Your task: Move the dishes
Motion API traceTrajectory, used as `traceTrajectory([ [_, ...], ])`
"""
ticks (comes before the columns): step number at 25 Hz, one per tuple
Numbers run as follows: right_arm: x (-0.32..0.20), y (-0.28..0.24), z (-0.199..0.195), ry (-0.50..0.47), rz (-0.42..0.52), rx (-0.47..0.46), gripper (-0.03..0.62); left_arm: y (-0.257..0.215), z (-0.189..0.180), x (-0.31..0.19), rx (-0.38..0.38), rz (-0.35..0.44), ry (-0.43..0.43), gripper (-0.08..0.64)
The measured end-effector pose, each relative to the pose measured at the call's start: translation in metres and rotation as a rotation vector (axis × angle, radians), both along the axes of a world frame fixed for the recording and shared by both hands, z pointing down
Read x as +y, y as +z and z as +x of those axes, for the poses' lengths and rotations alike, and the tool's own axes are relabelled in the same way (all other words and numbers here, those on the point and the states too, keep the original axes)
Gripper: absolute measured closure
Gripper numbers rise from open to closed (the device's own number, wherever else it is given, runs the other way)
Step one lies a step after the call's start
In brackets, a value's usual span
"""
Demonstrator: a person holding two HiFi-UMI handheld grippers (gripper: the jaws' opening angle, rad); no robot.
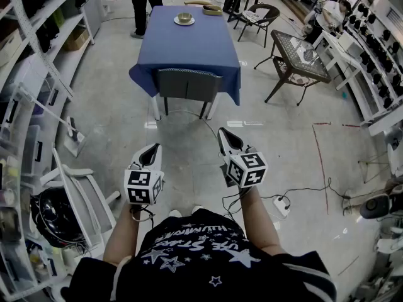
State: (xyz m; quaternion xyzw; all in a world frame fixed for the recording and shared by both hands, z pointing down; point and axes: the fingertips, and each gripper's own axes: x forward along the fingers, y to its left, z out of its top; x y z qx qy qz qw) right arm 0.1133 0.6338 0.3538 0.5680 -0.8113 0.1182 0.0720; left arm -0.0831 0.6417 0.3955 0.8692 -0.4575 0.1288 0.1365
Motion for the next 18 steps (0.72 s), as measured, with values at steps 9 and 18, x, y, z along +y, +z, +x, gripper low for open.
traceTrajectory([
  [9,0.013,0.000,0.000,0.000,-0.002,0.018,0.588,0.003,0.004,0.007,0.001,-0.002,0.014,0.541],
  [18,0.038,0.011,-0.008,0.003,-0.015,0.036,0.588,0.018,-0.006,0.033,0.006,-0.022,0.026,0.540],
])
